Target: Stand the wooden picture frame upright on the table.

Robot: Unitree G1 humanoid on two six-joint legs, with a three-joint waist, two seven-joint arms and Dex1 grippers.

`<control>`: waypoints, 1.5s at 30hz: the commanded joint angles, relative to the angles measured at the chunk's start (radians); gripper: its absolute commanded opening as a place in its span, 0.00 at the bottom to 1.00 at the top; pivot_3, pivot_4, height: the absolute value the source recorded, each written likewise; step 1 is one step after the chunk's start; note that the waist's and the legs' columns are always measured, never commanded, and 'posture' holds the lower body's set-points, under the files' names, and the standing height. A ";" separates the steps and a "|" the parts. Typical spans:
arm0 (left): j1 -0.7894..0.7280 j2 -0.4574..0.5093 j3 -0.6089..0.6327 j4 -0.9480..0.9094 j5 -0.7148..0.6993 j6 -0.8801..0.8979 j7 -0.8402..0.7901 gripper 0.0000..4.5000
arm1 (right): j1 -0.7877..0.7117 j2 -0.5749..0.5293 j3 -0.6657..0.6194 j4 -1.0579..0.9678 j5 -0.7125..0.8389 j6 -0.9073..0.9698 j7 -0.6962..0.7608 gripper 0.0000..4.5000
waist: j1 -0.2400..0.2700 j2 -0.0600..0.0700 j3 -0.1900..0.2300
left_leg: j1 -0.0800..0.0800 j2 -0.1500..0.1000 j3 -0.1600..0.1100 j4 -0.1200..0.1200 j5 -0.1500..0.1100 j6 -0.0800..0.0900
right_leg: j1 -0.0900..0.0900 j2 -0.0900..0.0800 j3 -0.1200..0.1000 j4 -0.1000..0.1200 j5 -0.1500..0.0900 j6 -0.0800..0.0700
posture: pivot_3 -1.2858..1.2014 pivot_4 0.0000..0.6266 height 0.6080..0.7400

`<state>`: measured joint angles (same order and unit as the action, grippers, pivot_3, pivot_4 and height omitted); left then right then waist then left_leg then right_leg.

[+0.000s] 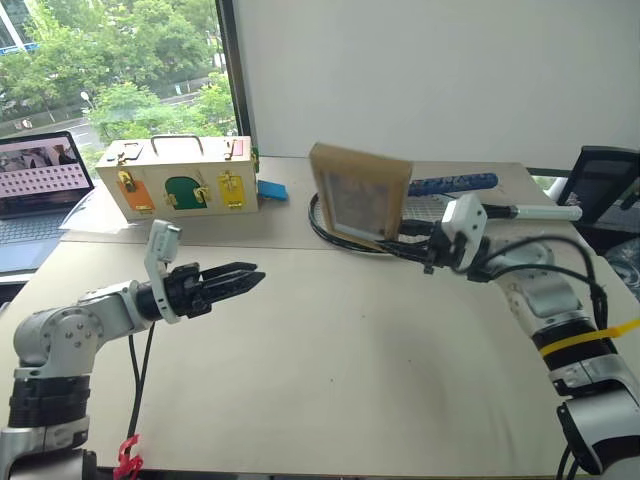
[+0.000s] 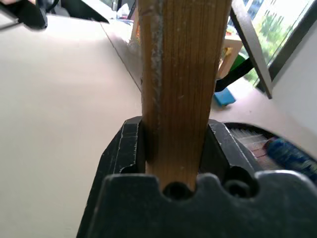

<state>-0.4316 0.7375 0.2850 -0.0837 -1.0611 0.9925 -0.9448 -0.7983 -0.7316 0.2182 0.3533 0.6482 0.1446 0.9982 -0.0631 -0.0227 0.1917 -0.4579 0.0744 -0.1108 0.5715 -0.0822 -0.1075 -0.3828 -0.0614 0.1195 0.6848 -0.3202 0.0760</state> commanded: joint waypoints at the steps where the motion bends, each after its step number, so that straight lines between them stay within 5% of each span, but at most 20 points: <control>1: 0.021 0.000 0.053 -0.088 0.042 -0.135 -0.044 0.90 | -0.011 0.025 -0.102 -0.118 0.154 0.287 0.003 0.27 | 0.001 0.000 0.000 | 0.000 0.000 0.000 0.000 0.000 0.000 | 0.000 0.000 0.000 0.000 0.000 0.000 | 0.52 0.24 0.85; 8: 0.032 -0.002 0.052 -0.093 0.086 -0.226 -0.077 0.90 | 0.005 0.065 -0.151 -0.125 0.152 0.498 -0.013 0.27 | 0.003 0.000 0.000 | 0.000 0.000 0.000 0.000 0.000 0.000 | -0.001 0.000 0.000 0.000 0.000 0.000 | 0.52 0.24 0.85; 26: 0.031 -0.006 0.010 -0.095 0.168 -0.297 -0.081 0.90 | 0.083 0.212 -0.174 0.151 -0.136 0.347 0.010 0.27 | -0.002 0.000 0.000 | -0.001 0.000 0.000 0.000 0.000 0.000 | -0.002 0.000 0.000 -0.001 0.000 0.000 | 0.52 0.24 0.85; 39: 0.032 0.018 -0.048 -0.073 0.234 -0.323 -0.138 0.90 | 0.240 0.296 -0.219 -0.095 -0.054 0.562 -0.042 0.27 | -0.002 0.000 0.000 | -0.001 0.000 0.000 0.000 0.000 0.000 | -0.001 0.001 0.000 0.000 0.000 0.000 | 0.52 0.24 0.85; 45: 0.030 0.023 -0.074 -0.056 0.269 -0.338 -0.158 0.90 | 0.314 0.286 -0.153 -0.187 -0.142 0.500 -0.046 0.27 | -0.007 0.000 0.000 | -0.001 0.000 0.000 0.000 0.000 0.000 | -0.002 0.001 0.000 0.000 0.000 0.000 | 0.52 0.24 0.85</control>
<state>-0.3870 0.7458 0.2054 -0.1374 -0.7957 0.6697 -1.0916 -0.5151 -0.4386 0.0036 0.1957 0.5482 0.6541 0.9412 -0.0701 -0.0228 0.1915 -0.4586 0.0746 -0.1105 0.5711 -0.0825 -0.1072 -0.3845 -0.0607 0.1198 0.6844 -0.3204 0.0763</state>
